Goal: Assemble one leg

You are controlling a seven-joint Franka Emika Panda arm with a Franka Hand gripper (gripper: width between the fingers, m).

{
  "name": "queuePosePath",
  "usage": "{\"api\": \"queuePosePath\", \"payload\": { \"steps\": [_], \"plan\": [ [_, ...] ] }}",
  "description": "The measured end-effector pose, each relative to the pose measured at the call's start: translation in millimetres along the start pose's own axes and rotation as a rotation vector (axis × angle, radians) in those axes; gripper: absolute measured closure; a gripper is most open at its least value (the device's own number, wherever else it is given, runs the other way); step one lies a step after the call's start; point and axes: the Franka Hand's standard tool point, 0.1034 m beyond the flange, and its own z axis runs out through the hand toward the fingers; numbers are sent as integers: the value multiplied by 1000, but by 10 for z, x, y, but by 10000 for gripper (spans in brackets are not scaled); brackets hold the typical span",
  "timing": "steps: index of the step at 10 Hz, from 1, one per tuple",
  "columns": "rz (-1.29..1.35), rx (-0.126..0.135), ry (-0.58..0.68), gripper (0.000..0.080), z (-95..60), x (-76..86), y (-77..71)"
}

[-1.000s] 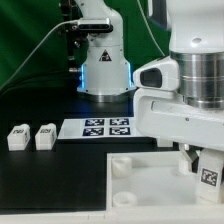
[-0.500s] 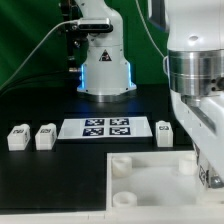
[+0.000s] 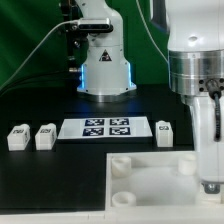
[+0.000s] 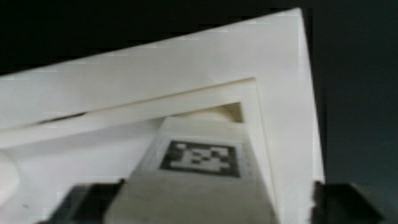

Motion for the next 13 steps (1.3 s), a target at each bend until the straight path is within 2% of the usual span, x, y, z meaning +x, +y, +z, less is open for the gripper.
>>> {"api": "queuePosePath", "payload": {
  "steps": [1,3,7,10,11,13],
  "plan": [
    [-128,0,4,171,8,-26,9],
    [-469,3,9,153,-29,-48,-14],
    [-863,-1,14,151,-18,-25,-16],
    [-1363,-5,36,151,-80,-36,-4],
    [-1463,-11,36,151,-63,-17,0],
    [-1414,-10,35,151,-60,-15,0]
  ]
}}
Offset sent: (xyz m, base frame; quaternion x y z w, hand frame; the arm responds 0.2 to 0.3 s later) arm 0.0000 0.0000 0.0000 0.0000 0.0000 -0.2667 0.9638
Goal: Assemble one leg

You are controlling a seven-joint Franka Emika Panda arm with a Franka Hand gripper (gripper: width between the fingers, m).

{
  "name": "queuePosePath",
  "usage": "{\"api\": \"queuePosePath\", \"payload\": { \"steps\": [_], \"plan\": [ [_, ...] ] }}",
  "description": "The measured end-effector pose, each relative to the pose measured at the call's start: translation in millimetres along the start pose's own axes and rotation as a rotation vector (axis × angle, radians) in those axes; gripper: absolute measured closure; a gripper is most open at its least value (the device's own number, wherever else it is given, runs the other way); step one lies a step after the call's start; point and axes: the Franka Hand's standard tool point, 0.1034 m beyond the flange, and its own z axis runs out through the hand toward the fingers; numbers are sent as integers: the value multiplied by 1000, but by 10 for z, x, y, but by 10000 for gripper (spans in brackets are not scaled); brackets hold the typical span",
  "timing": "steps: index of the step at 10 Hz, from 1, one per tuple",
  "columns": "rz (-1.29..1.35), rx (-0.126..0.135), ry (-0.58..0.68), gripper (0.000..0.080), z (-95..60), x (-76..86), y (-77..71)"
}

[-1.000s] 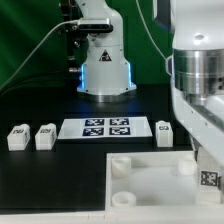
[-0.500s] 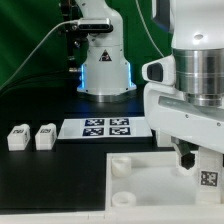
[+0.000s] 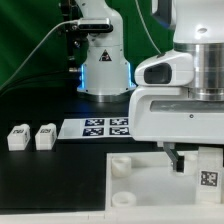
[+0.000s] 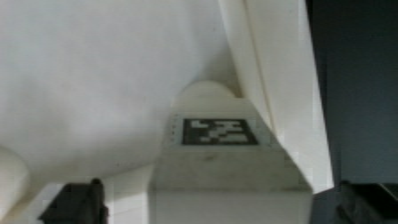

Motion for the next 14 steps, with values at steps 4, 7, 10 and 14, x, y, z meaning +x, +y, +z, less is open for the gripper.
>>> {"api": "queuePosePath", "payload": {
  "steps": [4,7,10,14],
  "plan": [
    [248,2,-2,509,4,-2,2],
    [769,-1,-47,509,11,40,66],
    [1286,27,-89,509,12,22,111],
    [1532,16,-98,508,8,5,95]
  ]
}}
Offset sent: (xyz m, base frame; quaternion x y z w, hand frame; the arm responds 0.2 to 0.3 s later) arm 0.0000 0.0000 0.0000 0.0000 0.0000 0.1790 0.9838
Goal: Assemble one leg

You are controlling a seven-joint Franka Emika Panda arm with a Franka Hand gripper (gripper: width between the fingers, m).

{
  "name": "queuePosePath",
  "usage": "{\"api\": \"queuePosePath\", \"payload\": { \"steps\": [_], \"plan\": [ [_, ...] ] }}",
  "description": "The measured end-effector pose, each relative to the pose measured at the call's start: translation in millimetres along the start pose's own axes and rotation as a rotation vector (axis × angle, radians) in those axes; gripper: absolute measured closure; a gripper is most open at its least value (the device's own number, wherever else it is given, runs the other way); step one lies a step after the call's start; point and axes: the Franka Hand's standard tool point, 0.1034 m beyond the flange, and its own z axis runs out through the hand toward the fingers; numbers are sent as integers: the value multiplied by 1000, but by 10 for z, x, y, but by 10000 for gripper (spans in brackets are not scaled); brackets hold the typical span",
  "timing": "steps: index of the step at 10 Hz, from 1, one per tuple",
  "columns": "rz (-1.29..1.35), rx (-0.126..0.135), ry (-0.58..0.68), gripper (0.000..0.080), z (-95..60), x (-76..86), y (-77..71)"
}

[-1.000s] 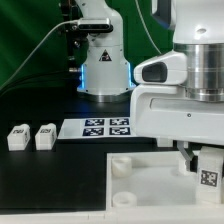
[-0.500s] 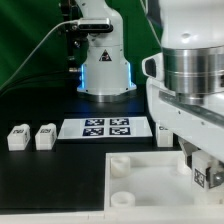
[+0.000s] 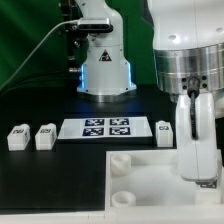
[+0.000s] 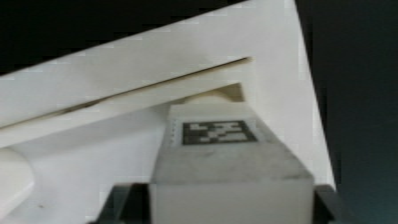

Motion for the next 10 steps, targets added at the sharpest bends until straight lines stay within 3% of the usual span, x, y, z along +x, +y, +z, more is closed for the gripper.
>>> {"api": "queuePosePath", "payload": {
  "steps": [1,3,6,10],
  "plan": [
    [-23,-1,1,508,12,4,4],
    [-56,-2,1,205,17,-3,9],
    [-563,50,-1,153,-43,-92,38],
    [-958,41,31,151,-16,-55,35]
  ]
}}
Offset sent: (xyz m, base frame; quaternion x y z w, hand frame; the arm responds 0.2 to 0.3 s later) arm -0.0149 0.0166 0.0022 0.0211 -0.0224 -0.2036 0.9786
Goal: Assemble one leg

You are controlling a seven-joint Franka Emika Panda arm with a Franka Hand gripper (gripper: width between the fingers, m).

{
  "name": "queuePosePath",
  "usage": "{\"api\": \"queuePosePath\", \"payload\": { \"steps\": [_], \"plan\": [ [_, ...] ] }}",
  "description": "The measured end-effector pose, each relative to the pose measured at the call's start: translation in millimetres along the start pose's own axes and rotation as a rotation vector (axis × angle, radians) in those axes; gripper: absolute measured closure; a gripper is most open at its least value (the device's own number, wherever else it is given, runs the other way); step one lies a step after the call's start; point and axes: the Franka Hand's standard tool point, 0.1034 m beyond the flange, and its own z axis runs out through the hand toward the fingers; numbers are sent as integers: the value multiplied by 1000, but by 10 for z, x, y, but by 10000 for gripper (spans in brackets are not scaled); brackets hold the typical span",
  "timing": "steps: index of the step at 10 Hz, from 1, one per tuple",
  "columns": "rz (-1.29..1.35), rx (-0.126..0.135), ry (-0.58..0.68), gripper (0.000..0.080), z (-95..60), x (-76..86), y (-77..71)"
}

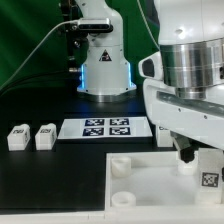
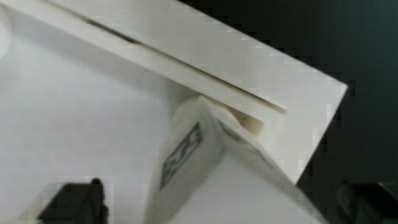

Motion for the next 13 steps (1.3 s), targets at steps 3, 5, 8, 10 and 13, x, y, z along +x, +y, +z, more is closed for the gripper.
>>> {"api": "queuePosePath", "payload": {
  "steps": [3,5,8,10,13],
  "plan": [
    [-512,-39,33,151,8,18,-50],
    [-643,-32,45,151,-30,122,-46],
    [-504,-26,45,408,-24,117,-46],
    [-358,-23,47,509,-23,114,-47],
    [-69,-22,43,509,-18,124,-19]
  ]
}}
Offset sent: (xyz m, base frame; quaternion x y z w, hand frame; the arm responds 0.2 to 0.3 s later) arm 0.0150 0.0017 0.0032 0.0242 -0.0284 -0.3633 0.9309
